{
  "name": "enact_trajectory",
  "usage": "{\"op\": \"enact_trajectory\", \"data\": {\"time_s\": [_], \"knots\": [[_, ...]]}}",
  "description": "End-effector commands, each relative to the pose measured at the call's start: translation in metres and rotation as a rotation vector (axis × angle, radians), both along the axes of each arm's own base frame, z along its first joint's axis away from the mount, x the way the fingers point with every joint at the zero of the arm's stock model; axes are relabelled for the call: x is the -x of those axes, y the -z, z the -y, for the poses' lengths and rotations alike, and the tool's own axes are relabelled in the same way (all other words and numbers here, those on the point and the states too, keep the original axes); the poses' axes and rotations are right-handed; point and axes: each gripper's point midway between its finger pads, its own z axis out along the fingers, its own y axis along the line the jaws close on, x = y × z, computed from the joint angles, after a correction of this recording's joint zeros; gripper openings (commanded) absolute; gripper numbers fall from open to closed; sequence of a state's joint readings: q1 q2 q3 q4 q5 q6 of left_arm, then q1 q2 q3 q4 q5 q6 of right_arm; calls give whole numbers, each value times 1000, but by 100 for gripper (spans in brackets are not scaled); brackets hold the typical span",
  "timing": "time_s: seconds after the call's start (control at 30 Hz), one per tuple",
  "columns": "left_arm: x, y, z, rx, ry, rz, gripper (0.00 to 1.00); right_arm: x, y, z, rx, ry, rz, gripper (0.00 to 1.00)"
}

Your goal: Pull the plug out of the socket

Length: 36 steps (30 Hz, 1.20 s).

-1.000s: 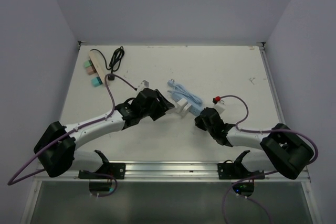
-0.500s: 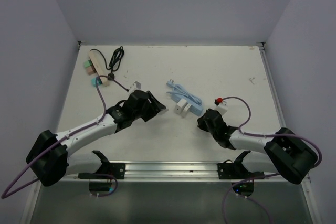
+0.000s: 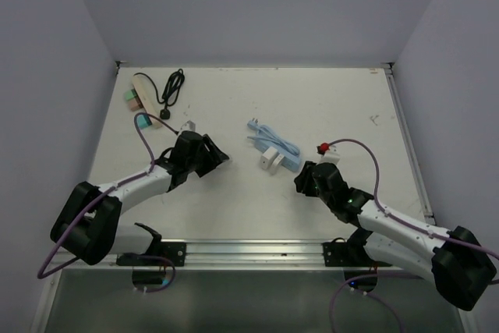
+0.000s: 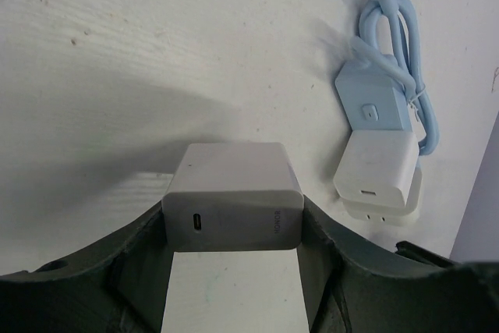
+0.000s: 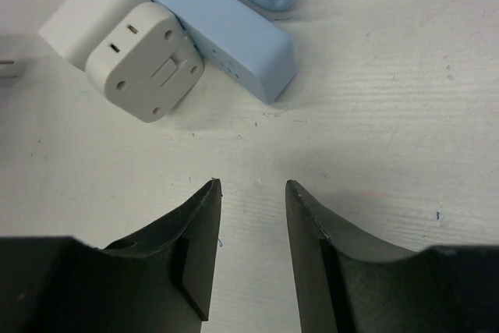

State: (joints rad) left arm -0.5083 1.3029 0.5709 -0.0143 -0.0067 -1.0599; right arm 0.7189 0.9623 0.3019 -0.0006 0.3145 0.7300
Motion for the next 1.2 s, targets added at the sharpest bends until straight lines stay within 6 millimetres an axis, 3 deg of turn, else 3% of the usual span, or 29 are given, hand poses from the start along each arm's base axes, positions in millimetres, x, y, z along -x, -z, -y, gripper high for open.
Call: {"op": "enact_trajectory", "data": {"time_s": [0.0, 0.17, 0.33, 0.4, 0.53, 0.57, 0.83, 0.97, 1.17], "knots": [[-28, -18, 3, 54, 55, 116, 29, 5, -20, 5, 88, -90, 21, 44], [-32, -9, -2, 64, 79, 95, 46, 10, -29, 8, 133, -150, 29, 72], [-26, -13, -10, 40, 95, 114, 75, 2, -52, 14, 189, -158, 88, 86], [-22, -13, -15, 14, 99, 109, 85, -3, -62, 15, 207, -150, 115, 99], [-22, -29, -32, -76, 75, 164, 96, -8, -73, 6, 231, -233, 158, 99], [-14, -24, -39, -106, 72, 130, 99, -11, -78, 5, 232, -233, 166, 99], [-7, -55, -65, -259, 91, 219, 99, -37, -85, 16, 269, -208, 113, 99], [4, -71, -74, -322, 144, 265, 100, -46, -80, 8, 269, -279, 106, 98], [23, -94, -70, -352, 300, 378, 99, -57, -61, -1, 290, -385, 71, 95]]}}
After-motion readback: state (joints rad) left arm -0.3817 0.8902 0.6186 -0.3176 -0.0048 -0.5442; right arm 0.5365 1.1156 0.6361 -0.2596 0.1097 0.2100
